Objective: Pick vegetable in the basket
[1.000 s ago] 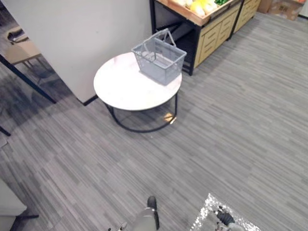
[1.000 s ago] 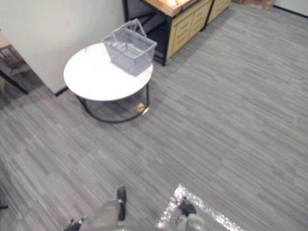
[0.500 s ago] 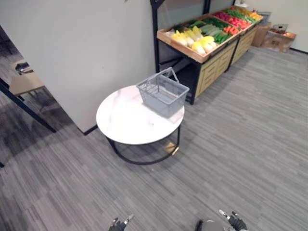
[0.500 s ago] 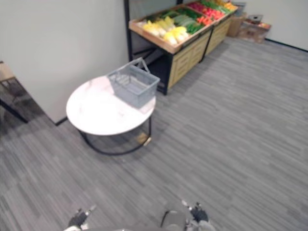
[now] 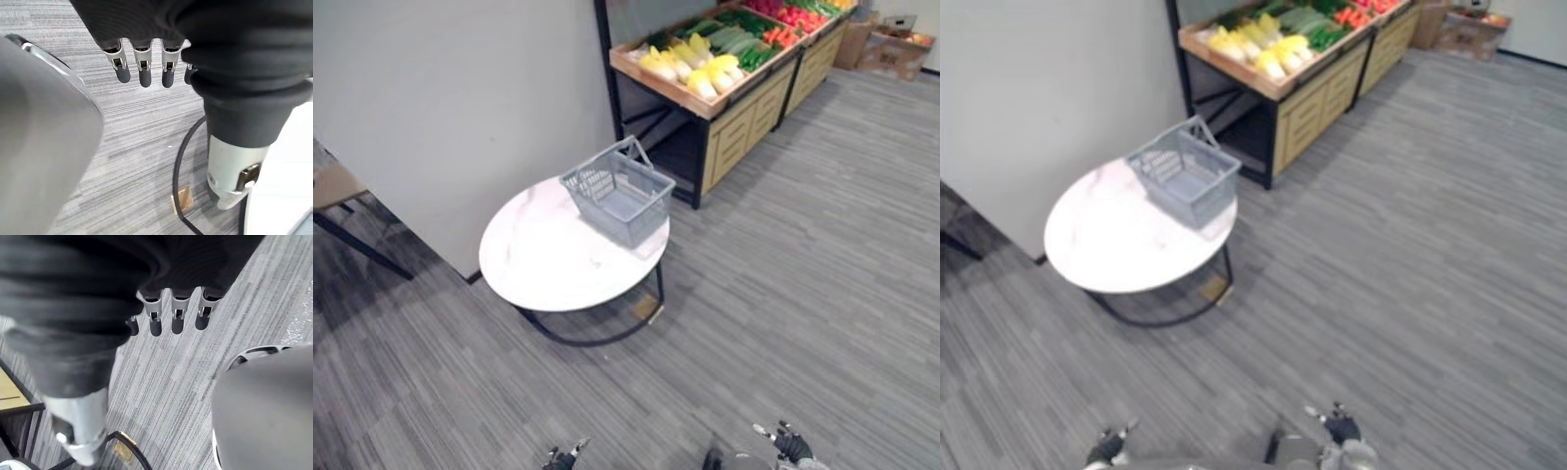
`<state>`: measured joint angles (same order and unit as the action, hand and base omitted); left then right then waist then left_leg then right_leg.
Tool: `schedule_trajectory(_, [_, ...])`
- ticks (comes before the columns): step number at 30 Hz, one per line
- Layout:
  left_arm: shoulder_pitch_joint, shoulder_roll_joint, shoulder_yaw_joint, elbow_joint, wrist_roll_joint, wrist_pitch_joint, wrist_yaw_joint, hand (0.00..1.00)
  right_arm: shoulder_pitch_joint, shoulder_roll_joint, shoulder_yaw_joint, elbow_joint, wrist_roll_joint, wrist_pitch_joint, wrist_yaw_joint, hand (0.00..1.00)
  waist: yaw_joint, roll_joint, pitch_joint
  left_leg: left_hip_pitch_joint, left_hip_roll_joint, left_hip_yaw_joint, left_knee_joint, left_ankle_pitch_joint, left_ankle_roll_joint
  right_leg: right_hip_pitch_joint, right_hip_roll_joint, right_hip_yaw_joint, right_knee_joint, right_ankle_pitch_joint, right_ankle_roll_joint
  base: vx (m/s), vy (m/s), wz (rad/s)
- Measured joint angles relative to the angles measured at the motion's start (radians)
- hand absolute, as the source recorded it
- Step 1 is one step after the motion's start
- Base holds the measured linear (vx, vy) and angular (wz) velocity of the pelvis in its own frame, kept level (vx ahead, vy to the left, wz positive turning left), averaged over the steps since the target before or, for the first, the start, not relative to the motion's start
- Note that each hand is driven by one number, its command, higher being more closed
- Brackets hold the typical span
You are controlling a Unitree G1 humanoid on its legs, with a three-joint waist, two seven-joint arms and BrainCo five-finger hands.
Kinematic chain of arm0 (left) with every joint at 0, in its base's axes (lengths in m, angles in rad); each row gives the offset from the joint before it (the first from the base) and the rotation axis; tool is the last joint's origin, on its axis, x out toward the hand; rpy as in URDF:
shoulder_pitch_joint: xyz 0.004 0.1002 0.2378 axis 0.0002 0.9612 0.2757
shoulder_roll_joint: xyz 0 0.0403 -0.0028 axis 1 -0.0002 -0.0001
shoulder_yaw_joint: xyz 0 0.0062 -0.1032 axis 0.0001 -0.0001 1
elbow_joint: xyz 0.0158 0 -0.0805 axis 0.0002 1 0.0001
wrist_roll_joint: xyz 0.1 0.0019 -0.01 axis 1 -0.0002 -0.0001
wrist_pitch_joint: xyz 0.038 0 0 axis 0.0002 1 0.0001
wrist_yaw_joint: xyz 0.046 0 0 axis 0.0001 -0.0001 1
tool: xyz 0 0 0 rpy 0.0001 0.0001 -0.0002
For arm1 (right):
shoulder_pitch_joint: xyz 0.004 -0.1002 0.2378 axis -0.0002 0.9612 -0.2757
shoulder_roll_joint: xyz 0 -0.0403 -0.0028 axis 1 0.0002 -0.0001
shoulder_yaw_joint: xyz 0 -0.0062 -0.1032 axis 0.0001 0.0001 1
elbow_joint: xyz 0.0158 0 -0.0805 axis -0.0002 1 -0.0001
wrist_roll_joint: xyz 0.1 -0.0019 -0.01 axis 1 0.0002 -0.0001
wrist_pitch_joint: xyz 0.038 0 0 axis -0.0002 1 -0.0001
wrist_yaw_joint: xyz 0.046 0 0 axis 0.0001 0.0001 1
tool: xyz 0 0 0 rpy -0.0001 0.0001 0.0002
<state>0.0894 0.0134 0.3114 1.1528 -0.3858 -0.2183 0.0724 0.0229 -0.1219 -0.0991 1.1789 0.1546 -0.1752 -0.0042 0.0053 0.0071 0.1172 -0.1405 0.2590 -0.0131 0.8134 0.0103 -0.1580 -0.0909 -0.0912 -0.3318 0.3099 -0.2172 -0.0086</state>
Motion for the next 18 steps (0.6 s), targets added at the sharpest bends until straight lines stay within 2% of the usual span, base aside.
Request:
schedule_trajectory(1, [-0.001, -0.003, 0.001, 0.000, -0.003, -0.002, 0.000, 0.00, 0.000, -0.004, -0.001, 0.008, 0.000, 0.001, -0.002, 0.00, 0.001, 0.002, 0.001, -0.017, -0.003, 0.000, 0.037, -0.029, -0.004, 0.019, 0.001, 0.006, -0.010, -0.002, -0.006, 0.23, -0.030, -0.21])
schedule_trajectory(2, [-0.003, -0.005, 0.002, 0.001, -0.003, -0.005, 0.000, 0.00, -0.001, -0.014, -0.001, 0.016, -0.001, 0.002, -0.003, 0.00, 0.001, 0.006, 0.004, -0.039, -0.022, 0.008, 0.062, -0.089, -0.002, 0.063, 0.002, 0.014, -0.039, -0.008, -0.015, 0.22, -0.002, -0.20])
schedule_trajectory(4, [-0.005, -0.011, 0.009, -0.003, -0.005, -0.015, -0.003, 0.00, 0.009, -0.018, -0.001, 0.017, -0.001, 0.004, -0.007, 0.00, 0.006, 0.008, 0.007, -0.086, -0.050, 0.045, 0.010, -0.168, 0.011, 0.118, 0.001, 0.037, -0.083, -0.007, -0.014, 0.21, 0.032, -0.35])
schedule_trajectory(6, [-0.007, -0.014, 0.008, -0.012, -0.005, -0.018, -0.005, 0.00, 0.009, -0.014, 0.001, 0.013, 0.000, 0.004, -0.009, 0.00, 0.014, 0.009, 0.014, -0.105, -0.066, 0.085, -0.136, -0.179, 0.014, 0.158, -0.010, 0.057, -0.109, -0.003, -0.001, 0.25, 0.124, -0.48])
schedule_trajectory(8, [-0.007, -0.016, 0.008, -0.019, -0.004, -0.020, -0.005, 0.00, 0.015, -0.011, 0.008, 0.001, 0.002, 0.003, -0.011, 0.00, 0.017, 0.008, 0.021, -0.103, -0.091, 0.110, -0.350, -0.164, 0.027, 0.201, -0.028, 0.067, -0.129, -0.013, 0.032, 0.26, 0.177, -0.28])
schedule_trajectory(10, [-0.007, -0.023, 0.009, -0.020, -0.004, -0.022, -0.003, 0.00, 0.026, -0.014, 0.050, -0.030, 0.002, -0.002, -0.019, 0.00, 0.019, 0.012, 0.022, -0.100, -0.129, 0.118, -0.593, -0.083, 0.047, 0.244, -0.056, 0.071, -0.132, -0.054, 0.074, 0.31, 0.269, -0.04])
schedule_trajectory(11, [-0.007, -0.026, 0.009, -0.020, -0.004, -0.022, -0.002, 0.00, 0.025, -0.016, 0.064, -0.036, 0.002, -0.004, -0.022, 0.00, 0.020, 0.017, 0.023, -0.100, -0.131, 0.124, -0.629, -0.069, 0.050, 0.256, -0.058, 0.073, -0.130, -0.064, 0.089, 0.36, 0.341, -0.11])
schedule_trajectory(12, [-0.007, -0.033, 0.012, -0.020, -0.005, -0.022, -0.002, 0.00, 0.023, -0.015, 0.089, -0.043, 0.002, -0.006, -0.028, 0.00, 0.026, 0.022, 0.022, -0.097, -0.128, 0.144, -0.645, -0.013, 0.069, 0.273, -0.062, 0.085, -0.126, -0.085, 0.114, 0.30, 0.289, -0.20])
schedule_trajectory(13, [-0.008, -0.031, 0.011, -0.022, -0.005, -0.022, -0.003, 0.00, 0.021, -0.003, 0.108, -0.043, 0.002, -0.005, -0.030, 0.00, 0.029, 0.019, 0.014, -0.094, -0.130, 0.169, -0.626, 0.032, 0.085, 0.288, -0.074, 0.098, -0.130, -0.095, 0.115, 0.38, 0.318, -0.30])
schedule_trajectory(14, [-0.008, -0.012, 0.012, -0.030, -0.004, -0.022, -0.004, 0.00, 0.014, 0.033, 0.116, -0.043, 0.002, -0.006, -0.030, 0.00, 0.031, -0.017, 0.009, -0.095, -0.157, 0.198, -0.590, 0.000, 0.103, 0.301, -0.102, 0.127, -0.144, -0.094, 0.104, 0.39, 0.273, -0.28])
schedule_trajectory(15, [-0.009, 0.000, 0.023, -0.030, -0.002, -0.023, -0.004, 0.00, -0.001, 0.062, 0.115, -0.043, 0.000, -0.007, -0.027, 0.00, 0.028, -0.041, 0.003, -0.108, -0.180, 0.205, -0.548, -0.050, 0.116, 0.301, -0.124, 0.173, -0.153, -0.064, 0.098, 0.40, 0.274, -0.21])
schedule_trajectory(16, [-0.009, 0.001, 0.033, -0.030, -0.003, -0.022, -0.004, 0.00, -0.006, 0.070, 0.114, -0.042, 0.000, -0.007, -0.024, 0.00, 0.027, -0.049, 0.002, -0.111, -0.187, 0.210, -0.528, -0.072, 0.122, 0.301, -0.134, 0.192, -0.150, -0.049, 0.098, 0.47, 0.352, -0.20])
schedule_trajectory(17, [-0.009, 0.003, 0.053, -0.027, -0.004, -0.022, -0.002, 0.00, -0.007, 0.079, 0.104, -0.031, 0.000, -0.006, -0.015, 0.00, 0.031, -0.069, -0.010, -0.097, -0.209, 0.238, -0.503, -0.110, 0.139, 0.297, -0.163, 0.238, -0.125, -0.024, 0.105, 0.40, 0.298, -0.21])
schedule_trajectory(18, [-0.009, 0.004, 0.053, -0.024, -0.004, -0.022, 0.000, 0.00, -0.009, 0.078, 0.102, -0.023, 0.000, -0.006, -0.011, 0.00, 0.036, -0.072, -0.014, -0.087, -0.212, 0.253, -0.497, -0.121, 0.147, 0.284, -0.173, 0.255, -0.094, -0.013, 0.108, 0.48, 0.340, -0.46])
